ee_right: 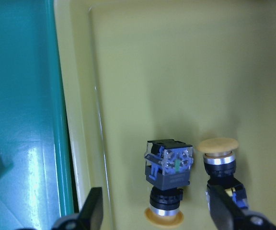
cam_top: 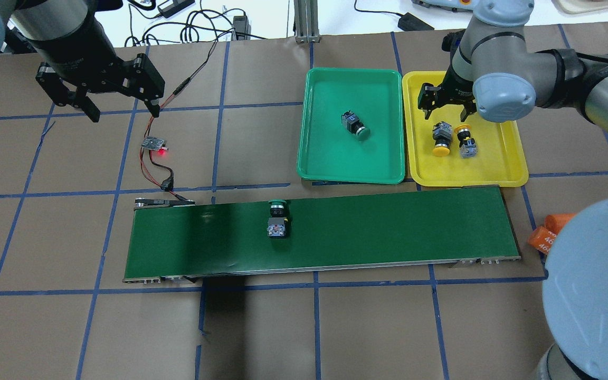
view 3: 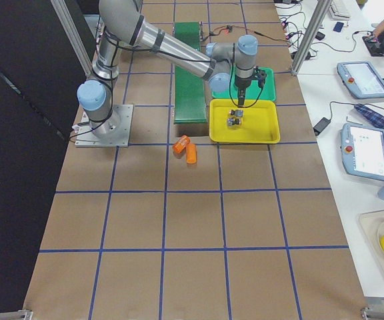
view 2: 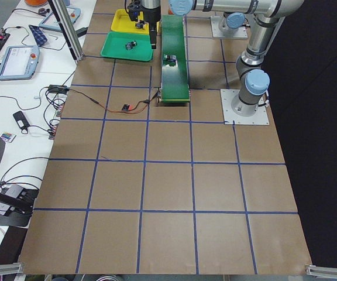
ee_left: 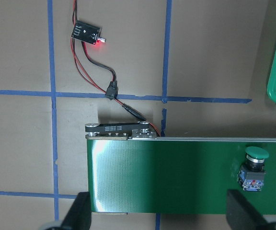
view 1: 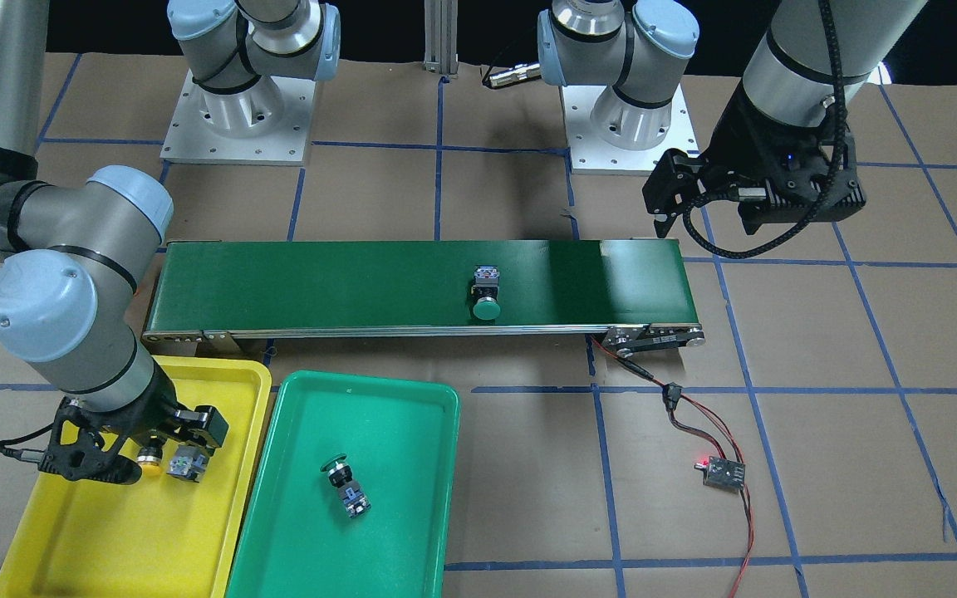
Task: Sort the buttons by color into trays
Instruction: 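Move the right gripper to the belt and grasp the green-capped button, then carry the green button into the green tray and release it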
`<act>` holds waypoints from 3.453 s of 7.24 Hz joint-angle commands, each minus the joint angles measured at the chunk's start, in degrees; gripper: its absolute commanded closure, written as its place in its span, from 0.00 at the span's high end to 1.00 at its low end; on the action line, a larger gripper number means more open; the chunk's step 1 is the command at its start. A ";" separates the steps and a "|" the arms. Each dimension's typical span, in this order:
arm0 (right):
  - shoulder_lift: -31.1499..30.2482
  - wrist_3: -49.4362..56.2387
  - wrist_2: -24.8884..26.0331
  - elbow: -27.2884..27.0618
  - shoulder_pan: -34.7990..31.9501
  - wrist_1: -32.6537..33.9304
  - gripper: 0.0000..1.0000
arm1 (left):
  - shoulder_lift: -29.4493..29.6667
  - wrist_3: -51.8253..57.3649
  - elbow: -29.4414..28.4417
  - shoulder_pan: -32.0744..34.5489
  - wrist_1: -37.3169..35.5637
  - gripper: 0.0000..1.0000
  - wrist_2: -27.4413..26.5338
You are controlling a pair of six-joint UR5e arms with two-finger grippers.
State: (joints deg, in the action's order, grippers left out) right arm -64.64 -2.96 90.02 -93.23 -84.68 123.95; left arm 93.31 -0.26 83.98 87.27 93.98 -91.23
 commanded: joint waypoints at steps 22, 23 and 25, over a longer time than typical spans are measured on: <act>-8.75 -25.08 -6.18 -12.24 -27.65 -9.07 0.88 | 0.29 -0.35 -0.22 -0.09 -0.56 1.00 0.18; -8.66 -25.25 -5.56 -12.16 -27.47 -9.17 0.45 | 0.29 -0.35 -0.22 -0.09 -0.73 1.00 0.18; -8.84 -28.21 -5.56 -11.89 -27.38 -9.43 0.00 | 0.29 -0.35 -0.22 -0.09 -1.00 1.00 0.18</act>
State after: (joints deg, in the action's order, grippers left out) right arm -73.41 -29.02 84.38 -105.32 -112.12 114.64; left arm 93.60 -0.62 83.80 87.21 93.14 -91.06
